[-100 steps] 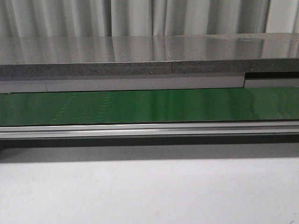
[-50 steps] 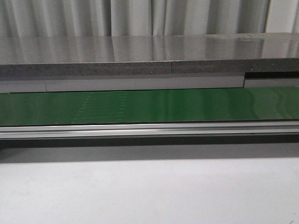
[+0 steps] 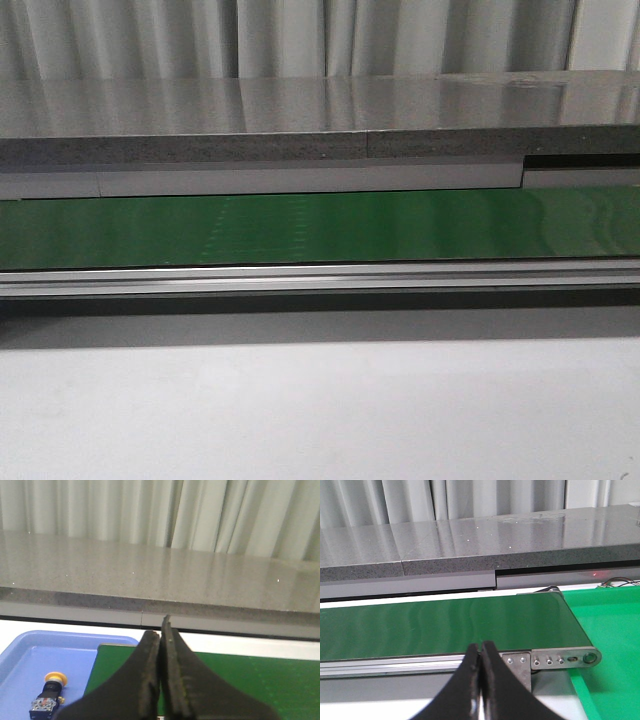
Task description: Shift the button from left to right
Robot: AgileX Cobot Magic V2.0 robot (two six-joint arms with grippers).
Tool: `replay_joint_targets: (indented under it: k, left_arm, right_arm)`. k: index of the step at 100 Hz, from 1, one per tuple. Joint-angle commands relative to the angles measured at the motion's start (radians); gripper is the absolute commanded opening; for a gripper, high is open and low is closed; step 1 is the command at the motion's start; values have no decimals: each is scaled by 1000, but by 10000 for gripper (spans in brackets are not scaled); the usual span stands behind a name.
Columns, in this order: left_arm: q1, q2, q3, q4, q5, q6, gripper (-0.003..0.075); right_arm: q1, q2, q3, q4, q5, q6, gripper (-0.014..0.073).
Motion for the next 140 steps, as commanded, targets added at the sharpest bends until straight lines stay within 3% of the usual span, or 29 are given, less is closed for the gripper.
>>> replay_joint_targets:
  k: [1, 17, 34, 94, 101, 105, 120, 125, 131, 140]
  left_arm:
    - [3, 111, -144, 43, 80, -2, -20]
    - [3, 297, -330, 106, 296, -2, -20]
    - [3, 452, -455, 106, 421, -2, -20]
    - [3, 614, -493, 106, 470, -2, -5]
    - [3, 614, -493, 106, 470, -2, 67]
    - [3, 614, -493, 106, 470, -2, 145]
    - [3, 614, -493, 112, 460, -2, 566]
    - [3, 614, -493, 123, 448, -2, 666]
    - [3, 614, -493, 134, 435, -2, 722]
    - [3, 614, -493, 132, 423, -2, 693]
  right_arm:
    - [-7, -21, -16, 0, -89, -2, -68]
    - [-7, -21, -16, 0, -89, -2, -68]
    - [-7, -21, -16, 0, -89, -2, -68]
    - [-7, -21, -16, 0, -89, -2, -68]
    - [-7, -21, -16, 0, -89, -2, -68]
    - [-7, -21, -16, 0, -89, -2, -68]
    - [-7, -21, -16, 0, -89, -2, -68]
    - [-7, -21, -16, 0, -89, -2, -68]
    - [-7, -21, -16, 0, -89, -2, -68]
    - [-7, -21, -16, 0, -89, -2, -68]
